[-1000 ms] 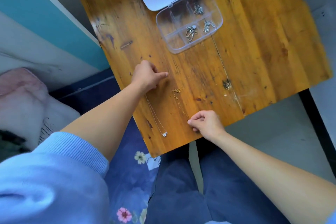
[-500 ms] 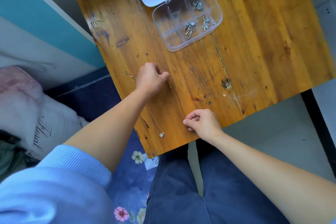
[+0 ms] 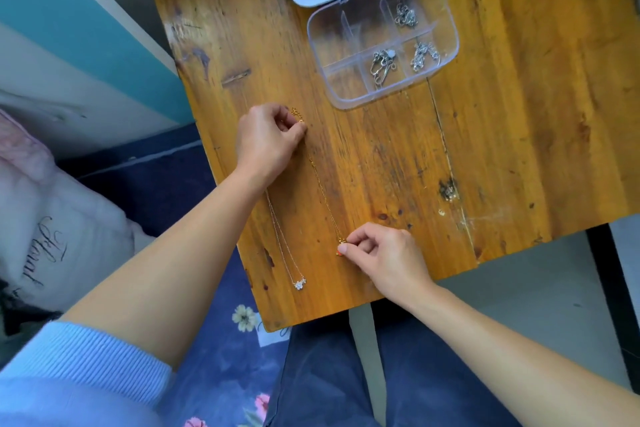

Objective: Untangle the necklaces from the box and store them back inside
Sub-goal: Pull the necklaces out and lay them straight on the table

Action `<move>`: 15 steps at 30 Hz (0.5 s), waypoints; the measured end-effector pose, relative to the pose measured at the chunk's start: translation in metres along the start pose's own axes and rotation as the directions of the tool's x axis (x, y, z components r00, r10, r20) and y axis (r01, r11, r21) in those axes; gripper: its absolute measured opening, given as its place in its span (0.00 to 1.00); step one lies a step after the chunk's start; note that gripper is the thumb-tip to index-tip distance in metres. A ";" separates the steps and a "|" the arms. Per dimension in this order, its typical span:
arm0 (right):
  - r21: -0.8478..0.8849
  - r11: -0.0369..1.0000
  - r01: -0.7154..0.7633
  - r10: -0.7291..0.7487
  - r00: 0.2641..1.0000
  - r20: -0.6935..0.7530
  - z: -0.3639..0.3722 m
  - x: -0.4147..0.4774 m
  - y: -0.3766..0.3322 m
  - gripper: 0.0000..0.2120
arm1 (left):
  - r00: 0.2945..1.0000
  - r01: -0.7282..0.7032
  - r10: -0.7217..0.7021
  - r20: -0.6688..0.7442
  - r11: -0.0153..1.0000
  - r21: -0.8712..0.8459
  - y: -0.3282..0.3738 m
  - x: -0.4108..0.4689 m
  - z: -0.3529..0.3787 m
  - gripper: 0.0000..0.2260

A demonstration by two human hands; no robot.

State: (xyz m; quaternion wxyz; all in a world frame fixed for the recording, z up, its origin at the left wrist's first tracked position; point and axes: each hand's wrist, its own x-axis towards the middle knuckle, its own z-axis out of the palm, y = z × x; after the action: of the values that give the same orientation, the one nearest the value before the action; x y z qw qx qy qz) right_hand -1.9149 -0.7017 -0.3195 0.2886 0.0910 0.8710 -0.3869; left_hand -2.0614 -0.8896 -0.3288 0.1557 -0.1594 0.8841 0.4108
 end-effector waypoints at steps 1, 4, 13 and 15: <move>0.032 0.999 0.020 -0.020 1.000 -0.019 -0.011 0.005 -0.002 0.06 | 1.000 0.003 -0.003 -0.019 1.000 -0.020 0.001 0.001 0.000 0.06; 0.051 0.989 0.135 -0.125 0.977 -0.171 -0.061 0.037 -0.017 0.03 | 0.997 0.001 -0.006 -0.074 0.997 -0.077 0.012 0.005 -0.001 0.08; -0.506 0.846 0.169 -0.296 0.937 -0.183 -0.164 0.171 -0.083 0.07 | 0.992 0.120 -0.124 0.012 0.921 -0.370 0.058 0.040 0.012 0.13; -0.703 0.683 0.200 -0.327 0.944 -0.049 -0.161 0.184 -0.088 0.10 | 0.988 0.149 -0.148 0.033 0.909 -0.390 0.056 0.042 0.015 0.14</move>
State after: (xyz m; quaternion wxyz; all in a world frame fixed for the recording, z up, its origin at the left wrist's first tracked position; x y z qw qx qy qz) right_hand -2.1679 -0.6567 -0.2847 0.1672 -0.1167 0.9769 -0.0640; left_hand -2.1203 -0.8503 -0.3169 0.1529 -0.2533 0.7693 0.5662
